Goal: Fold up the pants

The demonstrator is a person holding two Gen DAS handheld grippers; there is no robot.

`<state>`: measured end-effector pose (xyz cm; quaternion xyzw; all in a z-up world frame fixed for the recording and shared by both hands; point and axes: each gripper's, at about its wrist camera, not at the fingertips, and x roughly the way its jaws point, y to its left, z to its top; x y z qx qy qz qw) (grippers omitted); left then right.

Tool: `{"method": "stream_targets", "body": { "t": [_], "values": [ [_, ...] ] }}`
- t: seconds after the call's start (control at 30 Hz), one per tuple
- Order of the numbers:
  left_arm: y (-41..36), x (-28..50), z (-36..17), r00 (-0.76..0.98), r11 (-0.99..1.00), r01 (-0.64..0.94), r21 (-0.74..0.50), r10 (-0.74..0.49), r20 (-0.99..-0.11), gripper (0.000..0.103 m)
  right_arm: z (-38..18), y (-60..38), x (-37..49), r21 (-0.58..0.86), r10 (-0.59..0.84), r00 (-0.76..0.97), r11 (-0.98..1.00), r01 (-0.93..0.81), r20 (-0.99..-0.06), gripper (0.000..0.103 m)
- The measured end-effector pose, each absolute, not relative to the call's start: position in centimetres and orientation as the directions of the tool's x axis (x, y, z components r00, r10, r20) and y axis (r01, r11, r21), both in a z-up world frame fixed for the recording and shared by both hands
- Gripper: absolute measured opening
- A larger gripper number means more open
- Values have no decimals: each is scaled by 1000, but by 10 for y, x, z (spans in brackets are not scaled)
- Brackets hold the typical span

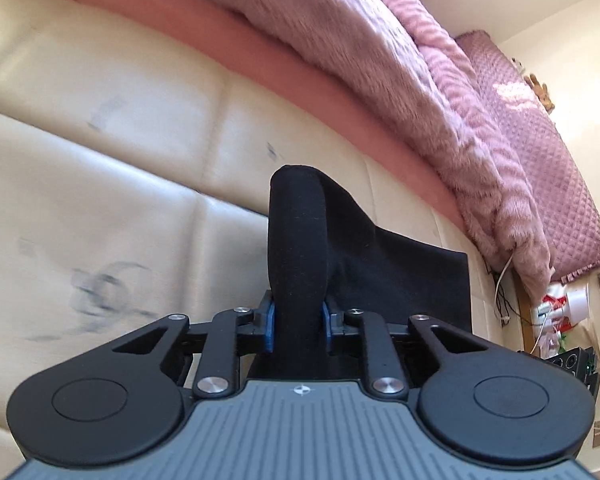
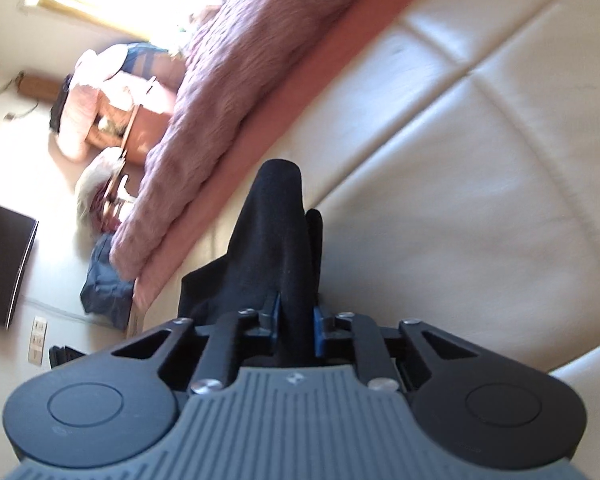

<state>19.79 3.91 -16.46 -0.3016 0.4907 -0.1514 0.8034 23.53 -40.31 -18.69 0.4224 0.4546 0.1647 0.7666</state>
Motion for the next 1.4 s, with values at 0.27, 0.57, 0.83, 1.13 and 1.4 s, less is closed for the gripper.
{"method": "stream_targets", "body": {
  "t": [0.27, 0.57, 0.83, 1.13, 1.4],
  "values": [
    [129, 210, -123, 528, 818, -60, -573, -461, -713, 23, -173, -308, 270, 831, 721, 464, 552, 65, -515, 10],
    [215, 263, -108, 540, 863, -97, -495, -372, -755, 23, -164, -182, 347, 827, 760, 398, 562, -5, -514, 10],
    [245, 308, -141, 507, 889, -117, -444, -331, -796, 23, -191, -118, 409, 780, 732, 352, 626, -10, -583, 10],
    [241, 311, -161, 470, 935, -120, -333, -242, -849, 35, -212, -102, 429, 703, 674, 335, 710, -45, -659, 15],
    [209, 277, -106, 553, 988, -87, -129, -60, -831, 46, -154, -95, 403, 498, 540, 459, 838, -222, -705, 43]
  ]
}}
